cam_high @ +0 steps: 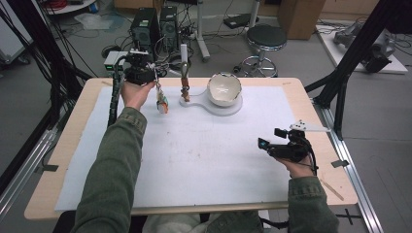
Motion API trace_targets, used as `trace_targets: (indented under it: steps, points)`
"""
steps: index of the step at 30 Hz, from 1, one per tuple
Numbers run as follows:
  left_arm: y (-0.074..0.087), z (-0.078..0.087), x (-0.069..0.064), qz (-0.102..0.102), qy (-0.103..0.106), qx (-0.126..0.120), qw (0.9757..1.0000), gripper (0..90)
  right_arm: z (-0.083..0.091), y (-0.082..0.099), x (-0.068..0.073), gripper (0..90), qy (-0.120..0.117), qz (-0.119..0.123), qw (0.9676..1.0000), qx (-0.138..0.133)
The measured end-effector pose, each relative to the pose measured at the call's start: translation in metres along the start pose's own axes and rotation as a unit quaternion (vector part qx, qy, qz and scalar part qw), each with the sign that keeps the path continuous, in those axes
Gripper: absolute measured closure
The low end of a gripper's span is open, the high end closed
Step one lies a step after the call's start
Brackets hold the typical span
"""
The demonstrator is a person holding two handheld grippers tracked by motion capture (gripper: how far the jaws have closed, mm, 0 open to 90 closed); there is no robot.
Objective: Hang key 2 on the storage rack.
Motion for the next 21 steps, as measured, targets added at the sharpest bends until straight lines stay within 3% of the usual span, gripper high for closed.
trace_targets:
  steps: [3,10,16,21]
  points:
    - [-0.001,-0.004,0.003,0.004,0.0,-0.002,1.0,86.7,-0.001,0.0,0.0,9.5,-0.001,0.001,1.0,0.0]
    - [-0.015,-0.011,0.001,-0.016,-0.013,0.0,0.9998,86.6,-0.002,0.001,-0.001,9.5,-0.002,0.001,1.0,0.001]
    - [-0.018,-0.024,0.005,-0.017,-0.024,0.015,0.9995,86.6,-0.001,0.001,-0.001,9.5,-0.003,0.0,1.0,0.0]
    - [-0.017,-0.036,0.002,-0.033,-0.029,0.026,0.9987,86.6,-0.001,0.002,-0.003,9.5,-0.003,0.0,1.0,0.0]
Point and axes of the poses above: each handheld gripper's, and its own axes: z roughly backward along the jaws, y roughly out of its underside, x roughly to its left, the point moved 10 cm from there along -z, roughly forward along the jaws, and after that the axes turned 5 degrees about x, right-handed, at the moved point
